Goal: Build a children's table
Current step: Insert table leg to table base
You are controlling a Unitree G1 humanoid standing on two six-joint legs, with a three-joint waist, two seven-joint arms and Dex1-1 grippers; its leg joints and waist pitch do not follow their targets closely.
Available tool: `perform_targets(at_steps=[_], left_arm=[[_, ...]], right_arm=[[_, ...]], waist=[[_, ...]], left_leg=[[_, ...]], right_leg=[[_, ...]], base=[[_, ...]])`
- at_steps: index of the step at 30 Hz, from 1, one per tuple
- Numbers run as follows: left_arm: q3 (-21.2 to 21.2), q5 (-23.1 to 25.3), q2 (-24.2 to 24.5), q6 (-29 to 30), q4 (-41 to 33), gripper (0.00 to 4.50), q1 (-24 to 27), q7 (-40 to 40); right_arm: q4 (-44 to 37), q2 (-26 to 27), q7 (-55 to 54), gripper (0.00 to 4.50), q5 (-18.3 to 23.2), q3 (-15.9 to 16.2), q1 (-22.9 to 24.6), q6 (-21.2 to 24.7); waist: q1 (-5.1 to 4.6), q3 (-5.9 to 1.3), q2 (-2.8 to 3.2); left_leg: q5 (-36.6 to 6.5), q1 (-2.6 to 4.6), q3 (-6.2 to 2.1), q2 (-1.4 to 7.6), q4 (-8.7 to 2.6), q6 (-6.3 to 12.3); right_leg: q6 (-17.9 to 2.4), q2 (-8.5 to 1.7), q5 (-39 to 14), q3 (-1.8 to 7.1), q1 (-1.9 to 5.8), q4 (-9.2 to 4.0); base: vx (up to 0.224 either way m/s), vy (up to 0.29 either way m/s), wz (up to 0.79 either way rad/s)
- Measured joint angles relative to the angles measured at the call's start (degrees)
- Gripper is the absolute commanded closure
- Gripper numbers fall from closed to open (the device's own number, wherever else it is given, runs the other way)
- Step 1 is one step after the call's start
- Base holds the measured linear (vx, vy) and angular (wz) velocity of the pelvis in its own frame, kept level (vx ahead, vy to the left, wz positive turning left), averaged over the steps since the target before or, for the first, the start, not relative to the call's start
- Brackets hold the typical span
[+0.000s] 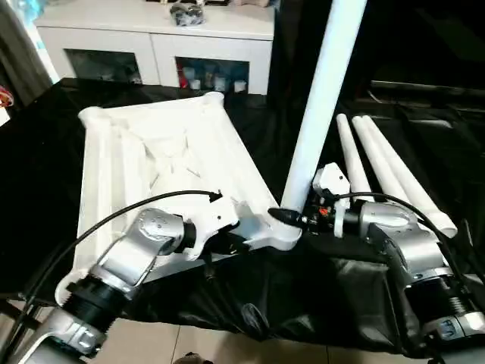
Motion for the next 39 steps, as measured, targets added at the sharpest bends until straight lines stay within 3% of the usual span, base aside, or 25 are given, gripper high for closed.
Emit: perform_targets(at_steps=[10, 13, 20, 26, 38, 39], left_arm=[[1.3, 1.0, -3.1, 2.3, 2.0, 4.5, -1.2, 2.9], [2.1, 1.2, -6.2, 6.3, 2.7, 4.5, -2.0, 7.5], [5.4, 3.8, -16.4, 15.6, 3.5, 4.5, -3.2, 22.3], [5.3, 5.9, -21.5, 16.3, 6.1, 4.5, -4.6, 30.6], [5.0, 7.2, -21.7, 14.2, 8.6, 4.5, -5.7, 31.2], [4.9, 7.2, -21.5, 13.9, 8.6, 4.5, -5.7, 31.1]], right_arm=[[1.2, 2.0, -4.8, 2.6, -0.6, -2.0, 1.1, -2.2], [2.7, 4.3, -11.6, 2.6, -1.9, -3.3, 1.0, -3.2], [10.9, 13.4, -33.9, 2.6, -4.4, -7.8, -3.6, -4.9], [15.9, 18.0, -44.8, 2.6, -6.4, -9.7, -7.3, -5.7], [19.0, 19.3, -47.7, 2.6, -7.6, -9.9, -9.4, -6.8], [19.0, 19.3, -47.7, 2.25, -7.8, -9.9, -9.5, -6.9]], waist=[[0.68, 0.0, 0.01], [0.24, 0.06, 0.09], [-2.56, 0.27, 0.51], [-3.12, 0.19, 0.84], [-3.41, 0.3, 1.04], [-3.46, 0.3, 1.05]], left_leg=[[0.0, 0.12, 0.02, 0.0, -0.07, 0.0], [0.0, 0.18, 0.0, 0.0, -0.07, -0.01], [0.0, 0.33, -0.26, -0.05, -0.39, -0.02], [0.0, 0.65, -0.3, -0.1, -0.76, -0.02], [0.0, 0.81, -0.28, -0.11, -0.88, -0.02], [0.0, 0.8, -0.28, -0.11, -0.89, -0.02]], right_leg=[[0.0, 0.0, 0.0, 0.01, 0.03, -0.04], [0.3, -0.01, -0.2, 0.01, 0.0, -0.14], [0.3, -0.01, -0.2, -0.17, -0.1, -1.17], [0.3, -0.01, -0.2, -0.18, -0.02, -1.88], [0.2, 0.0, -0.1, -0.17, -0.06, -1.88], [0.2, 0.0, -0.1, -0.17, -0.08, -1.89]], base=[[0.0, 0.0, 0.0], [0.0, 0.0, 0.0], [0.0, 0.0, 0.0], [0.0, 0.0, 0.0], [0.0, 0.0, 0.0], [0.0, 0.0, 0.0]])
